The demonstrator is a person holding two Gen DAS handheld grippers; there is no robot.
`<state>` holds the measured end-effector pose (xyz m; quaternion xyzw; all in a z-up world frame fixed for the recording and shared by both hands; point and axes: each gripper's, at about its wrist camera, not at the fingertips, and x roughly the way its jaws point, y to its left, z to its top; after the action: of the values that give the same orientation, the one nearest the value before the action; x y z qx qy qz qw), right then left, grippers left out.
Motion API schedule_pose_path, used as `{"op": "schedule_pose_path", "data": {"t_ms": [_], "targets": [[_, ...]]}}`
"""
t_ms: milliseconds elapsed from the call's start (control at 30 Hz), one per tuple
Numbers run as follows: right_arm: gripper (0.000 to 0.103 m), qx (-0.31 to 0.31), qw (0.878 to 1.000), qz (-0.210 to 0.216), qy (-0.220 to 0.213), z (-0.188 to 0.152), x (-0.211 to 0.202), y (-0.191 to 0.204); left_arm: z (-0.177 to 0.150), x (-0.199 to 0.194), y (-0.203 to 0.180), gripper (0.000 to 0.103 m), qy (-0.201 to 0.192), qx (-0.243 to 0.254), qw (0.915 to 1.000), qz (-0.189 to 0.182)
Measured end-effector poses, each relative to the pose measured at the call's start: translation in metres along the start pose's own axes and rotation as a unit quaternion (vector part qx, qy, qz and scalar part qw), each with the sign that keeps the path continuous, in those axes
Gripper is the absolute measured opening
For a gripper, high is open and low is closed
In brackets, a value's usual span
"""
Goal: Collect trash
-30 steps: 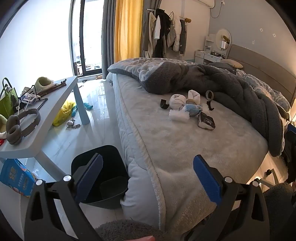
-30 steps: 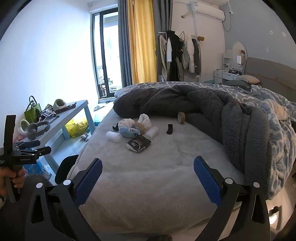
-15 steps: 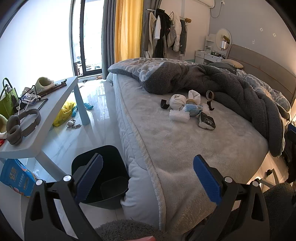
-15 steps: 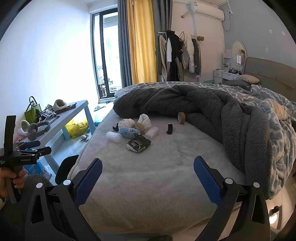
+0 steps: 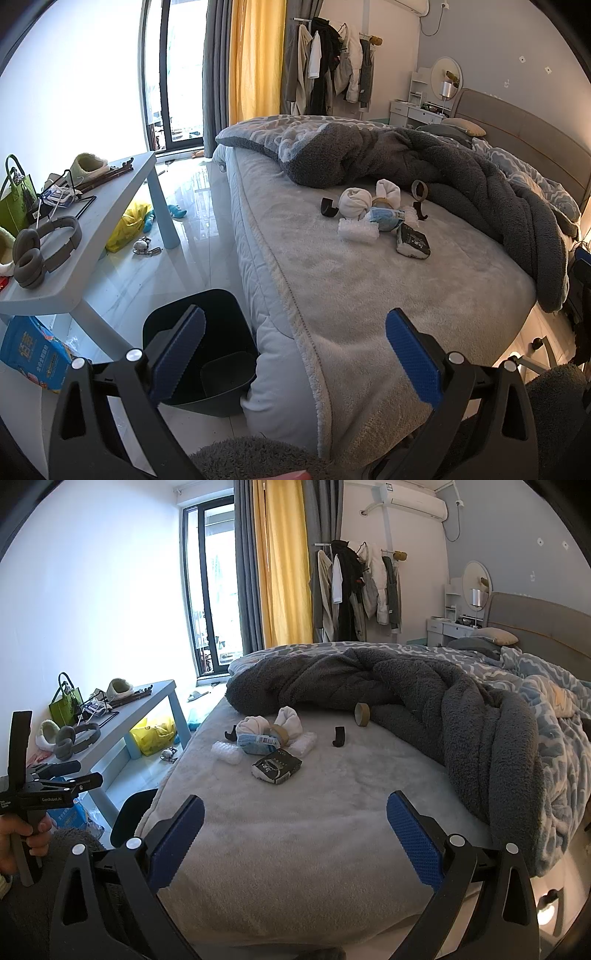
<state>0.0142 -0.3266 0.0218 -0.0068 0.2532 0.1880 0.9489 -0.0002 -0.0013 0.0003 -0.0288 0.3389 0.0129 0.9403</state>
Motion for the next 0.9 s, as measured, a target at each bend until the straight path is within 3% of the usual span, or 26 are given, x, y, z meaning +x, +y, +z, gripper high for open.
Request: {"op": "schedule_pose_path", "data": {"t_ms": [900], "targets": [[0.100,0.000,1.000,0.000,0.000,0.0002,-0.0001,-0.0014,0.0007,0.0025,0.0056,0.100,0.001,-0.001,1.0000,0.000]]}}
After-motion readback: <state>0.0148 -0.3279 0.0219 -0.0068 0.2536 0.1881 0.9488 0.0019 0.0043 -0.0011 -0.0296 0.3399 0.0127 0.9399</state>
